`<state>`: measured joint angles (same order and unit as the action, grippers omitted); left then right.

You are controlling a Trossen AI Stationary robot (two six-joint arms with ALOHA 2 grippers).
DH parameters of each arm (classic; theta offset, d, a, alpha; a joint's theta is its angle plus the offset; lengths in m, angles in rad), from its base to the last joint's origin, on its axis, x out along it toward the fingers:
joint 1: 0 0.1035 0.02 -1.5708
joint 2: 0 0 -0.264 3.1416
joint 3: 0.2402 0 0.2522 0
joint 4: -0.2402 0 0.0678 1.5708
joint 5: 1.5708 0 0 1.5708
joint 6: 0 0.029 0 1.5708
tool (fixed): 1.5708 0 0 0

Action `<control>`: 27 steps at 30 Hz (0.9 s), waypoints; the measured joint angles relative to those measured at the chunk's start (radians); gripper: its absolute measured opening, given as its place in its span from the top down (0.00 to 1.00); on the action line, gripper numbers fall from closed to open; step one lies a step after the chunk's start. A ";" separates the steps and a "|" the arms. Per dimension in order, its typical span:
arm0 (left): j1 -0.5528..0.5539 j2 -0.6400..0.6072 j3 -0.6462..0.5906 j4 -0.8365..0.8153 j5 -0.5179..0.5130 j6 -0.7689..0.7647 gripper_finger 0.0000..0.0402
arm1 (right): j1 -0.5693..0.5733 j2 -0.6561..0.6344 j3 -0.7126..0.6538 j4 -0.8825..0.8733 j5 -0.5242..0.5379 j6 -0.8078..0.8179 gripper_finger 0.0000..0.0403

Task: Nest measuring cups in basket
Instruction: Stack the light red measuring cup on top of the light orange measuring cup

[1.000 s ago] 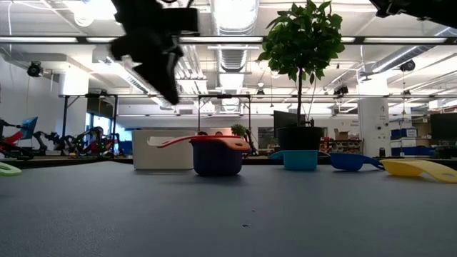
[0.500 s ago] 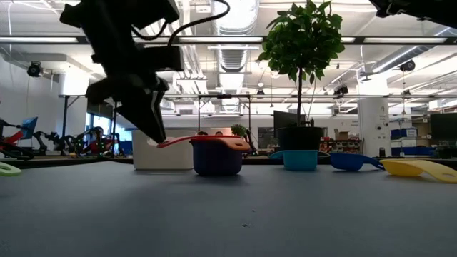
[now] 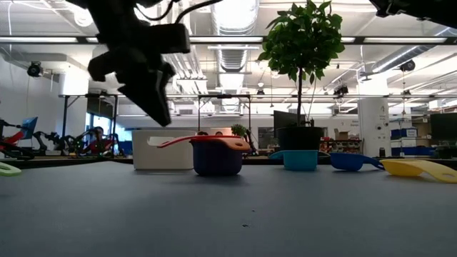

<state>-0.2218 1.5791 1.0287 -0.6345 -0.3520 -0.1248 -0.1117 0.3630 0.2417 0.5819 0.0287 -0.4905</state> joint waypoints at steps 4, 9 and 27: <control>0.005 0.004 -0.034 -0.008 -0.053 0.000 0.91 | 0.000 0.000 0.000 0.000 0.000 0.000 0.98; 0.006 0.021 -0.079 0.089 -0.056 -0.006 0.91 | 0.000 0.000 0.000 0.000 0.000 0.000 0.98; 0.002 0.076 -0.088 0.425 0.004 0.107 0.91 | 0.000 0.000 0.000 0.000 0.000 -0.001 0.98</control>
<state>-0.2199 1.6547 0.9409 -0.2092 -0.3484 -0.0179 -0.1119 0.3630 0.2417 0.5819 0.0284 -0.4912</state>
